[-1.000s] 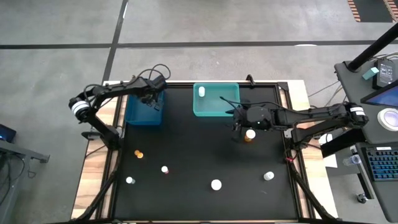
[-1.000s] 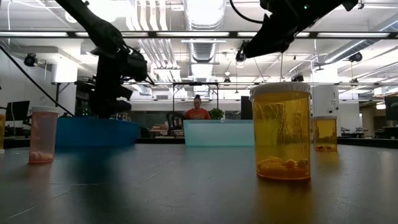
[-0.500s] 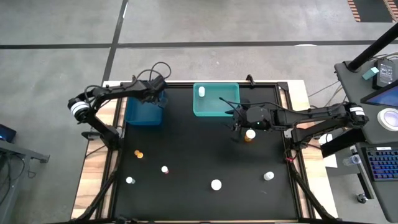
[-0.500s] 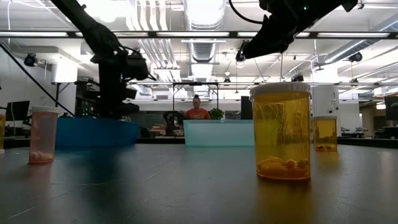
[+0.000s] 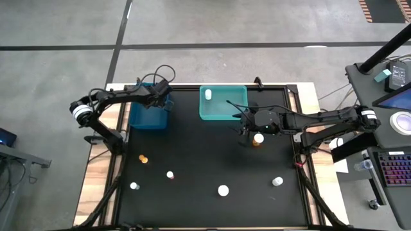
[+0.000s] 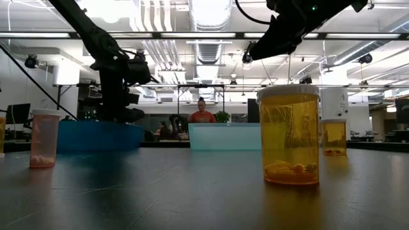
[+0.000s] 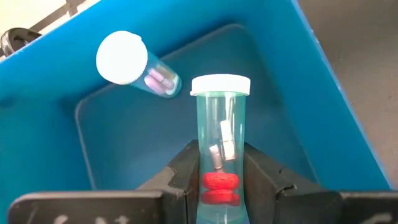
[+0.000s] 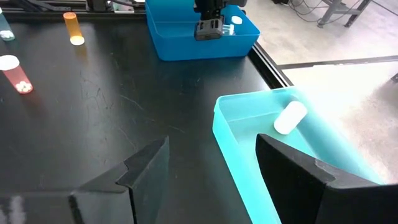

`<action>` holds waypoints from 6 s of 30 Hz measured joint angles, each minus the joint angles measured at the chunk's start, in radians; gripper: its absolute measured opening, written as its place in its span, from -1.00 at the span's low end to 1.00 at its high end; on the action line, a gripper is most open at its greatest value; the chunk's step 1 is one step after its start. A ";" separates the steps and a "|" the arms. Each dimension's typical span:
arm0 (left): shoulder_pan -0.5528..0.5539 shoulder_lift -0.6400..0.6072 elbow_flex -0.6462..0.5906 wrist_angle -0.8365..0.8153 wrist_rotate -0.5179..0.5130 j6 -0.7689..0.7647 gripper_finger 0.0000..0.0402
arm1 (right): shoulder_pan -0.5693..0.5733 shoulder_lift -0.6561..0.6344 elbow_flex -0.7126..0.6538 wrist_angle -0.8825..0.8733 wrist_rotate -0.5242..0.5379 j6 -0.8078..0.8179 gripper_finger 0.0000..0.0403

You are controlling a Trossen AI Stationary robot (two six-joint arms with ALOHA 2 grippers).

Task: Pick and place medicine bottles into bin by pill shape (circle, oval)
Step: Put the blue capsule bottle into the blue bin, then put the top orange capsule bottle into the blue bin

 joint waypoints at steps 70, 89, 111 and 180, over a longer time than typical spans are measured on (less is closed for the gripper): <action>-0.748 -0.838 -0.367 0.490 0.270 0.526 -0.11 | 0.003 0.040 0.144 -0.696 -0.143 0.905 0.14; -0.747 -0.853 -0.371 0.491 0.254 0.522 -0.11 | 0.005 0.041 0.135 -0.921 -0.165 1.045 0.46; -0.747 -0.851 -0.371 0.526 0.246 0.522 -0.11 | 0.005 0.041 -0.051 -0.723 -0.174 1.082 0.50; -0.747 -0.712 -0.370 0.625 0.201 0.374 -0.11 | -0.026 0.448 0.480 -0.213 -0.116 0.293 0.00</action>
